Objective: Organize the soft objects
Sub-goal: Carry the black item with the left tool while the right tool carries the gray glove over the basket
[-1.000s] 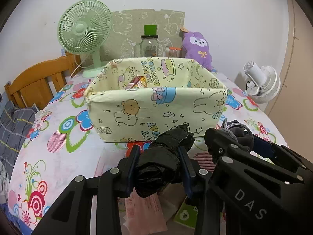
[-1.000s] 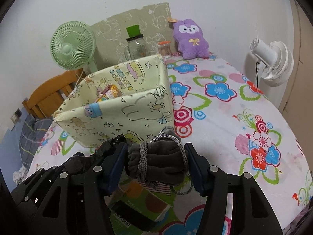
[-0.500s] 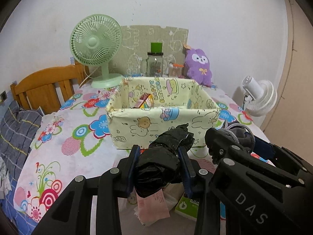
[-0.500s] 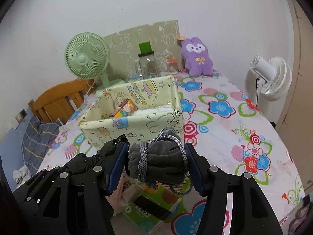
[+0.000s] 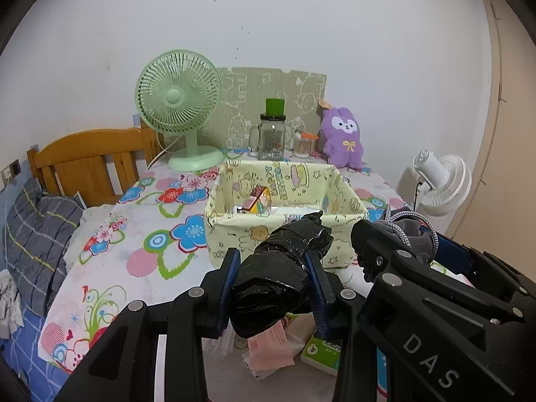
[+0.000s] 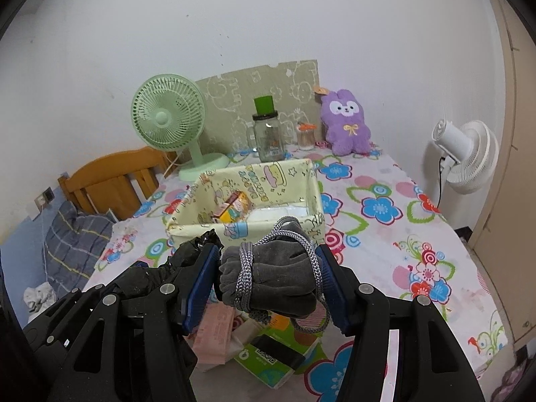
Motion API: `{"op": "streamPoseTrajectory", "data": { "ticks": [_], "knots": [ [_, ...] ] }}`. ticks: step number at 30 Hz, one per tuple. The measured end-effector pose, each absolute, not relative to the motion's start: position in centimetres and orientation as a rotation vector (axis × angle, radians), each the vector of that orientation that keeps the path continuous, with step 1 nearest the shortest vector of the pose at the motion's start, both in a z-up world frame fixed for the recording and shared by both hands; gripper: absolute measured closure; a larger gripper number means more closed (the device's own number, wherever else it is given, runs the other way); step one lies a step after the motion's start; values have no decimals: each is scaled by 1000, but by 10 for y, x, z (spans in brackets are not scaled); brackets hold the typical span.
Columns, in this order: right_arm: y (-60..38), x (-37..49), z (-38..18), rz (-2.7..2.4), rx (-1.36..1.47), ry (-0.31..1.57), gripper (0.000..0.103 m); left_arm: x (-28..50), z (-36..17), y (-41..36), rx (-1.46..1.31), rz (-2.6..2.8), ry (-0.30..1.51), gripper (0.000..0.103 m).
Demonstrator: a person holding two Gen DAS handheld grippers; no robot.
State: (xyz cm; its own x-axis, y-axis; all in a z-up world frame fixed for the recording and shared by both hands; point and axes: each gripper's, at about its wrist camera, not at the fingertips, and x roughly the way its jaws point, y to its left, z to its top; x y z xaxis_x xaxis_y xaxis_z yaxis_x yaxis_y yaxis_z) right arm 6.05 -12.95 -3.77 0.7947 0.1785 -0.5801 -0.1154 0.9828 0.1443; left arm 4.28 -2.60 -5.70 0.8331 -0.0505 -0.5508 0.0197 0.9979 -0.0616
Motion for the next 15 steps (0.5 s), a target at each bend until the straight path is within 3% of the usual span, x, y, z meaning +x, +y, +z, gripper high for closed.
{"op": "streamPoseTrajectory", "data": {
  "ticks": [15],
  "knots": [
    [-125,56,-4,168,91,573,40,38,-26,-21,-60,-35,524,64]
  ]
}}
